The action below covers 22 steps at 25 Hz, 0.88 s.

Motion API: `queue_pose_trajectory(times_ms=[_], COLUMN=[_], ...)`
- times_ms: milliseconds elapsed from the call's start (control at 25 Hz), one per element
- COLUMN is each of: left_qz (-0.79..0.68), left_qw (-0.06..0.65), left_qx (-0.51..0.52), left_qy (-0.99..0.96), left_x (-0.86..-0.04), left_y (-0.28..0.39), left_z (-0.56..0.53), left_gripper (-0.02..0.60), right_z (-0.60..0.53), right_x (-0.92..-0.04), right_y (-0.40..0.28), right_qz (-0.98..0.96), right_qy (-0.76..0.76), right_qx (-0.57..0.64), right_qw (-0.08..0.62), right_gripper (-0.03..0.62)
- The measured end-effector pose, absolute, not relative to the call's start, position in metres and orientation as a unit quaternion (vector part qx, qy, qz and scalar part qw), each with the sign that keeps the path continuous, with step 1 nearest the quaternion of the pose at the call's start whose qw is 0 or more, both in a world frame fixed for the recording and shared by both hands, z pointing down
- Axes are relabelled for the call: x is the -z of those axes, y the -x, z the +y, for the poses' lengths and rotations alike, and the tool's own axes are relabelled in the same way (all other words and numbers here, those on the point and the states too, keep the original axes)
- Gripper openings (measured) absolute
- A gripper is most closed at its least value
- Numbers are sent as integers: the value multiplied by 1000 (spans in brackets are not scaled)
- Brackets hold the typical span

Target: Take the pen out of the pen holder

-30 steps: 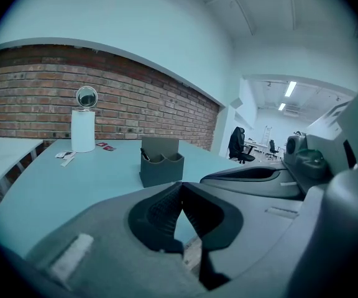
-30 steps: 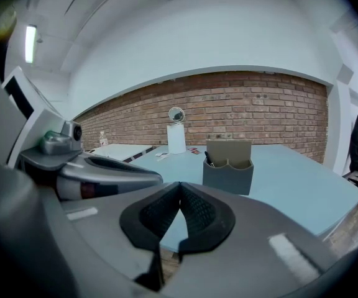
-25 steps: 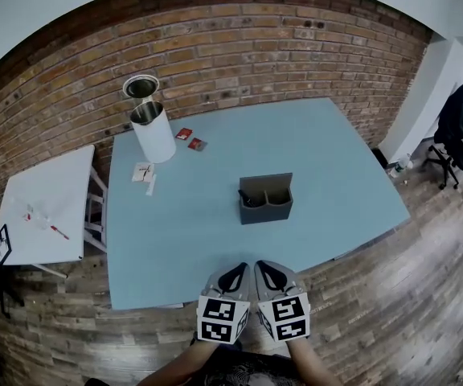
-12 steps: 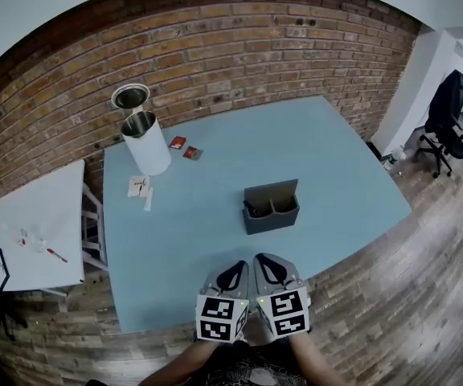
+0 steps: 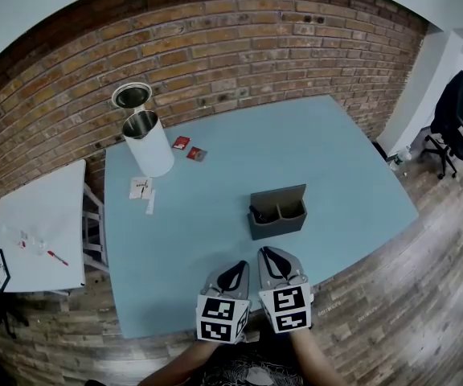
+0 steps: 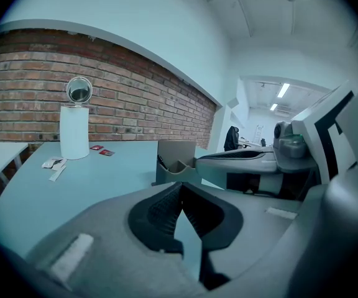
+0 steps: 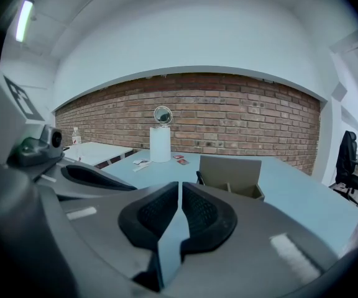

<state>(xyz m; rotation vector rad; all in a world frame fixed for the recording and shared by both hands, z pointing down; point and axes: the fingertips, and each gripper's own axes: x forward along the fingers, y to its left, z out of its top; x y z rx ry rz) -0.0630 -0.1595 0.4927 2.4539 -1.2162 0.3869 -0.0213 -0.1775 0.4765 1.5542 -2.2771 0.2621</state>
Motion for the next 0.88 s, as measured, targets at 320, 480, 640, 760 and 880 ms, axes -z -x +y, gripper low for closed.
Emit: queue_pose_trajectory(times_ms=[320, 480, 640, 760, 880], left_qz=[-459, -472, -484, -489, -496], left_qw=[190, 194, 197, 199, 201], left_qx=[-135, -134, -135, -138, -141], left_qy=[-857, -849, -842, -838, -833], left_x=[-498, -499, -502, -505, -507], left_y=[61, 57, 54, 53, 54], left_z=[-187, -202, -213, -219, -225], left_gripper=[-1, -1, 0, 0, 0], right_z=[-212, -231, -250, -262, -271], right_x=[-484, -488, -494, -499, -508], right_y=[23, 21, 19, 20, 20], right_qz=[-825, -831, -835, -838, -836], right_qy=[-524, -510, -502, -495, -490], right_qx=[-76, -73, -76, -79, -84], right_qw=[199, 207, 212, 218, 230], right_gripper=[31, 33, 38, 44, 48])
